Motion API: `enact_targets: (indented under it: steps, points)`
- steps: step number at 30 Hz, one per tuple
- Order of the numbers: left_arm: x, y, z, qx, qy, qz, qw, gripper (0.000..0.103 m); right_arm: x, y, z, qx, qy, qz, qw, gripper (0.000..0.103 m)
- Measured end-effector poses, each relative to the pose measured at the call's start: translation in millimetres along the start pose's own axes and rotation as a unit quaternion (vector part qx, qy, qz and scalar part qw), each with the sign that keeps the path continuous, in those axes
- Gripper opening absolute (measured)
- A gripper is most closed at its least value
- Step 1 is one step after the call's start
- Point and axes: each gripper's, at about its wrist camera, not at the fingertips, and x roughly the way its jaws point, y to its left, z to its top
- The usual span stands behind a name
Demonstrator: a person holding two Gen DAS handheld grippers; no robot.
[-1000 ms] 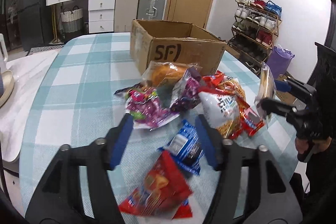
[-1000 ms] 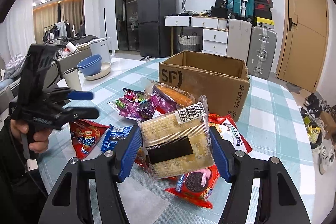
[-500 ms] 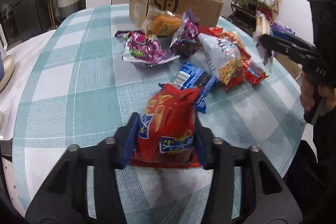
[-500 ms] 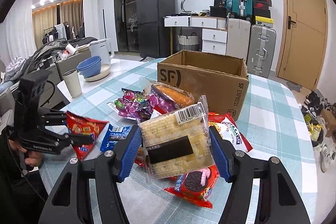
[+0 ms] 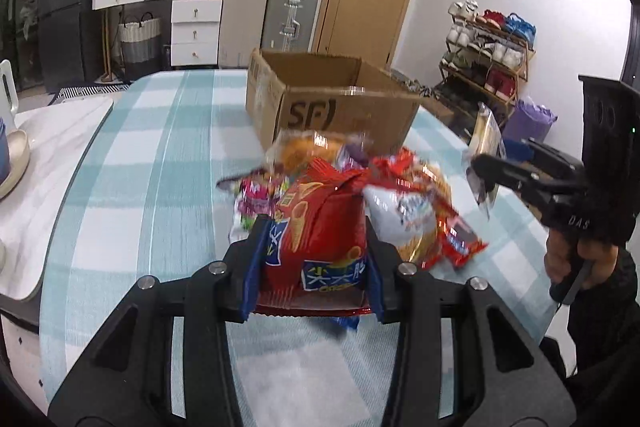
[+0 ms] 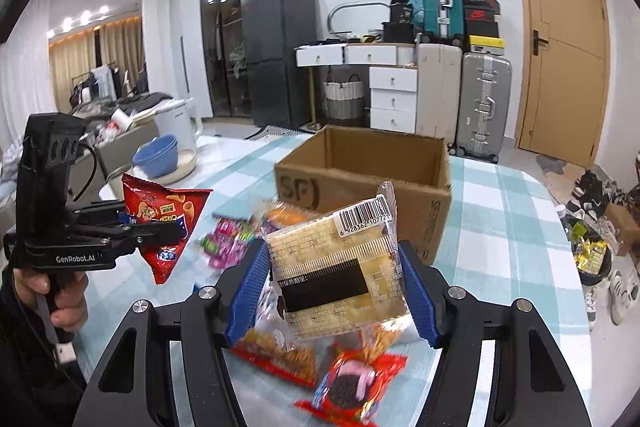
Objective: Organize snacks
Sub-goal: 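Lift the red chip bag and cracker box and carry both over the cardboard box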
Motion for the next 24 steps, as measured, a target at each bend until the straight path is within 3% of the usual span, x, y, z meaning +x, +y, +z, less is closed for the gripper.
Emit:
enact_targets:
  steps: [11,24]
  points:
    - [31,-17,82,0.011,-0.039,-0.005,0.9992,0.039,35,-32,51,0.062,-0.007,-0.005,0.998,0.065]
    - [122,-19,154,0.004,-0.021,0.009,0.9997,0.039,106,-54,88,0.106,0.008,-0.015,0.994,0.066]
